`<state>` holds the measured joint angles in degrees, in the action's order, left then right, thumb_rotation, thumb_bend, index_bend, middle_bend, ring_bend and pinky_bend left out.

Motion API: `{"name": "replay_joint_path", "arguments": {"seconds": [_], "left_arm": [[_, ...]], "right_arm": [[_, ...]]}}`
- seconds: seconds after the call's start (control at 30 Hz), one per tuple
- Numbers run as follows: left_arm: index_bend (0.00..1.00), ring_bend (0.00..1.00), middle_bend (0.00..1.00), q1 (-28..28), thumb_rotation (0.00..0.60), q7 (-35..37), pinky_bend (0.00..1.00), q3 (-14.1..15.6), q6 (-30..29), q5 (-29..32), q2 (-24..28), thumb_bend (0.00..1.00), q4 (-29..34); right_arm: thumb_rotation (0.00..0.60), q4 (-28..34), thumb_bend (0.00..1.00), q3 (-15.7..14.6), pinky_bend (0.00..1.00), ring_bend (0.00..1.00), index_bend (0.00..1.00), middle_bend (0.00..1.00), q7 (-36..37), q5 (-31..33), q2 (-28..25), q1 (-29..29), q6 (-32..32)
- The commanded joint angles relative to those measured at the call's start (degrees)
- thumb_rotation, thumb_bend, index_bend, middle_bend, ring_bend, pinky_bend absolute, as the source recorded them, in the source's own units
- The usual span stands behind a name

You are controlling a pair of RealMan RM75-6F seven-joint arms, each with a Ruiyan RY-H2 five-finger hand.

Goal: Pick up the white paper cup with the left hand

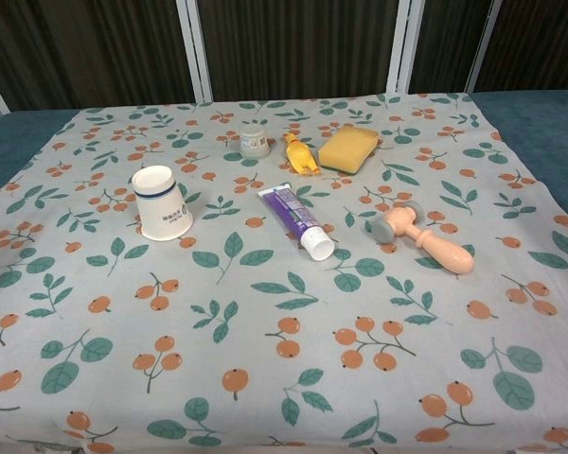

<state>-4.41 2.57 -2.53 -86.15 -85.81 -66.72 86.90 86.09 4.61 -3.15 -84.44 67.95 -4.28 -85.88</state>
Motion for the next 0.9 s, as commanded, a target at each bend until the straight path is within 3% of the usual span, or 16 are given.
{"name": "replay_joint_path", "arguments": {"seconds": [0.03, 0.3, 0.57, 0.8, 0.9], "left_arm": [[0.00, 0.00, 0.00, 0.17, 0.600, 0.43, 0.00, 0.13, -0.18, -0.12, -0.26, 0.33, -0.30], [0.00, 0.00, 0.00, 0.40, 0.600, -0.41, 0.00, 0.24, -0.99, -0.77, -0.32, 0.32, -0.12], [0.00, 0.00, 0.00, -3.07, 0.600, -6.65, 0.00, -0.81, 1.69, -2.86, 2.29, 0.33, 4.42], [0.00, 0.00, 0.00, -13.39, 0.600, -11.43, 0.00, -5.21, 11.28, -5.47, 5.65, 0.33, 12.02], [0.00, 0.00, 0.00, -20.26, 0.600, -12.27, 0.00, -8.11, 18.86, -4.80, 6.07, 0.33, 14.01]], "right_arm": [[0.600, -0.15, 0.22, -0.17, 0.00, 0.00, 0.00, 0.00, -0.09, -0.21, -0.12, -0.03, 0.16], [0.600, -0.55, 0.22, -0.16, 0.00, 0.00, 0.00, 0.00, 0.31, -0.44, -0.34, -0.53, 0.99], [0.600, -0.05, 0.22, -0.02, 0.00, 0.00, 0.00, 0.00, -0.92, -0.23, 0.38, -1.29, 2.07], [0.600, 1.33, 0.22, -0.35, 0.00, 0.00, 0.00, 0.00, -3.24, -0.59, 0.04, -1.58, 2.47], [0.600, 1.60, 0.22, -0.48, 0.00, 0.00, 0.00, 0.00, -3.48, -0.47, 0.12, -1.61, 2.72]]}}
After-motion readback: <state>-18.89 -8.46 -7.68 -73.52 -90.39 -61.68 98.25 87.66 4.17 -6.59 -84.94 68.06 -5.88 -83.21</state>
